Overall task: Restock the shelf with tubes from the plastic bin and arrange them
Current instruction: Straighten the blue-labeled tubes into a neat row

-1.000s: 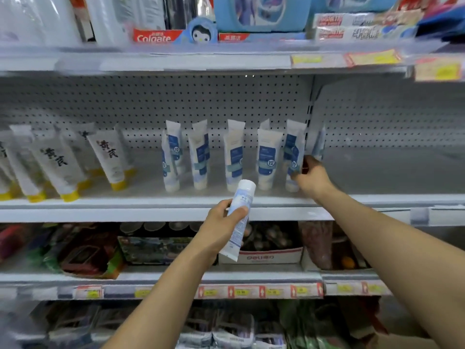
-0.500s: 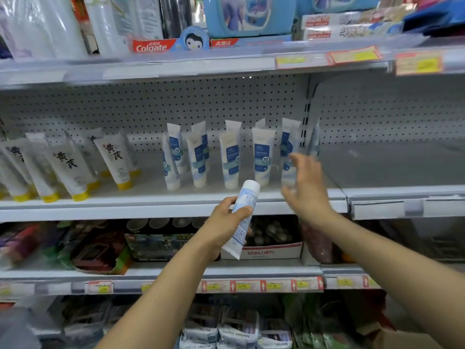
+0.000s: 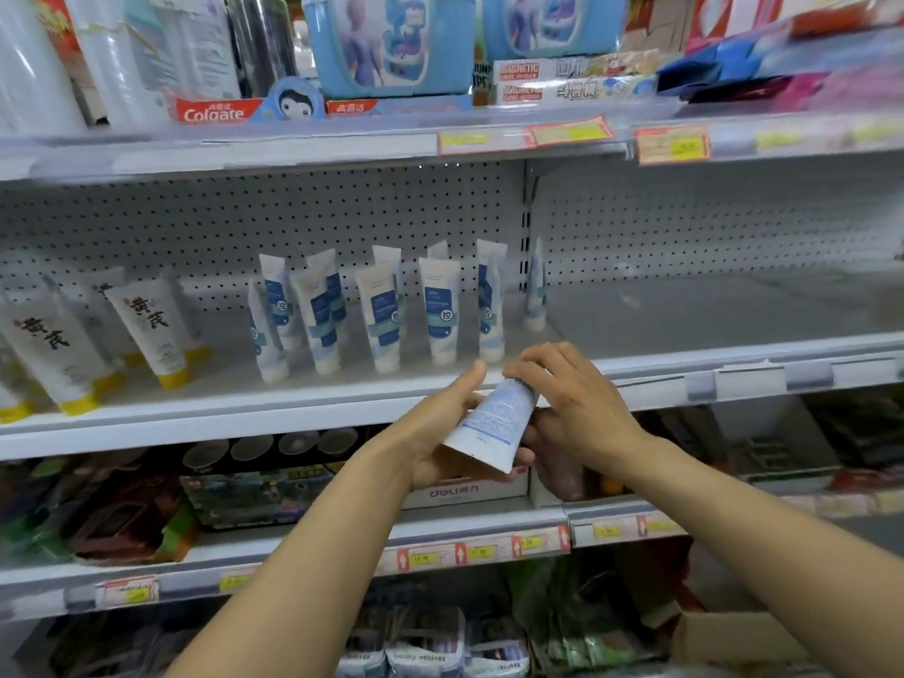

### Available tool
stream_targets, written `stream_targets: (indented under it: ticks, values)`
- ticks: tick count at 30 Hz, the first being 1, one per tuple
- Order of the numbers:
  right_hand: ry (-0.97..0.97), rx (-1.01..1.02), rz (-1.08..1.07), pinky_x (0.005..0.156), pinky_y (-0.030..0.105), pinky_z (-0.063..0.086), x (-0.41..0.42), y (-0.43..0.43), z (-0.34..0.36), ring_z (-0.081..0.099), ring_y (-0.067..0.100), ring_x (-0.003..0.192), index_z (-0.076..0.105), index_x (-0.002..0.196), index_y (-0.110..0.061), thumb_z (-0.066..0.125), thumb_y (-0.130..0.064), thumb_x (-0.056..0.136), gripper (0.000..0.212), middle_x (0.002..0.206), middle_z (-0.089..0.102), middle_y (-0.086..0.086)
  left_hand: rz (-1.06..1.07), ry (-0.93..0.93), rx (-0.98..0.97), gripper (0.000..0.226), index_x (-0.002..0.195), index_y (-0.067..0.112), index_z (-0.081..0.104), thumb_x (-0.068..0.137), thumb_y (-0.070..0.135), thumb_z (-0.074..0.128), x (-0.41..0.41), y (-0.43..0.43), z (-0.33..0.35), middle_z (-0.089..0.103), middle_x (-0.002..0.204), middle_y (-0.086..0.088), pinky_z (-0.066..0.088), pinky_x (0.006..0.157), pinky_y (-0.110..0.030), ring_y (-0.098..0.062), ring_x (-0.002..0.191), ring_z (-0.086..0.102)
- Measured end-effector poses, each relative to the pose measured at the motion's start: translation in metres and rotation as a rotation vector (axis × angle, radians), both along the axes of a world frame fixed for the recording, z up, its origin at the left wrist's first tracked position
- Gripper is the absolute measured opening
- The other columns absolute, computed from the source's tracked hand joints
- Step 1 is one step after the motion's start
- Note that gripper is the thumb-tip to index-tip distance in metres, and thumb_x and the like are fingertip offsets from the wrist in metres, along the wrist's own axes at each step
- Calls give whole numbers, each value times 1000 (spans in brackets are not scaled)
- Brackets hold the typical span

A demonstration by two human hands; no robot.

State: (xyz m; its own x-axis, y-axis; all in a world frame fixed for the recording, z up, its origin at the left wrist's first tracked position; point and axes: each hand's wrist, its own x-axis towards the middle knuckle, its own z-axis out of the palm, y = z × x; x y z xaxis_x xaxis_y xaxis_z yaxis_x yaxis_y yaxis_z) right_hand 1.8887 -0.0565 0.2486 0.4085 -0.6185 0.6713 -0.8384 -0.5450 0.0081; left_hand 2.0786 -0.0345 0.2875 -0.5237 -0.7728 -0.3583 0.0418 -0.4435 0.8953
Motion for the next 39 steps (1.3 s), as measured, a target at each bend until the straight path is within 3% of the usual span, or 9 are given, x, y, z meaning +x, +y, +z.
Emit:
stream_targets:
  ticks: [2,4,9,16,23,32,34,36,39]
  values:
    - [-56,66,-17,66,30,40,-15,-4,0,46,19,95,66,111,-14,59,-16,72,39,102,62,3,5,-14,-40,72,126,1,54,94,62,33,-5,-10,2,66,109,-27,58,55,-35,-33,77,70]
    - [-172,185,-64,71,31,39,-27,-11,-3,50,21,98,65,114,-18,64,-19,79,35,103,62,1,55,-58,-144,68,122,6,56,95,63,31,-9,-20,4,69,108,-22,57,54,-33,-31,77,70]
    - [-481,462,-171,77,36,50,-48,-47,0,58,16,88,58,110,-29,70,-29,81,32,98,66,-4,124,-277,-488,34,116,13,56,99,41,46,-12,-45,17,71,101,-11,52,53,-28,-20,70,67]
    - [-778,683,-111,75,22,48,-54,-105,24,63,11,85,59,108,-16,73,-2,79,35,96,68,-1,105,-398,-687,16,108,21,60,97,31,53,-11,-85,32,70,97,-5,51,55,-28,-15,69,65]
    - [-633,842,-131,73,22,45,-59,-130,37,61,20,94,62,115,-11,72,-2,80,37,105,67,6,83,-458,-720,17,108,20,60,97,30,52,-22,-123,29,70,96,-4,51,55,-28,-15,69,65]
    - [-570,956,-57,89,29,50,-73,-137,39,64,17,99,60,116,-18,77,-9,76,45,111,69,3,67,-639,-844,15,105,23,62,96,32,54,-30,-124,31,70,91,2,52,55,-24,-15,72,68]
    - [-542,975,0,96,33,50,-81,-138,43,64,14,104,55,122,-23,81,-21,74,55,115,68,-2,92,-715,-951,14,99,25,64,95,34,54,-30,-121,39,70,86,5,50,53,-23,-12,69,68]
    - [-493,963,35,97,34,49,-90,-136,53,62,10,107,52,127,-27,78,-48,73,64,118,65,-8,145,-833,-1136,14,95,27,66,93,37,55,-31,-118,50,68,80,10,50,58,-25,-7,65,64]
    - [-492,866,23,90,33,50,-102,-131,78,62,13,99,59,113,-22,47,-69,79,59,109,66,-6,283,-967,-1383,16,98,30,66,93,40,53,-36,-114,69,64,80,16,50,63,-27,-2,68,58]
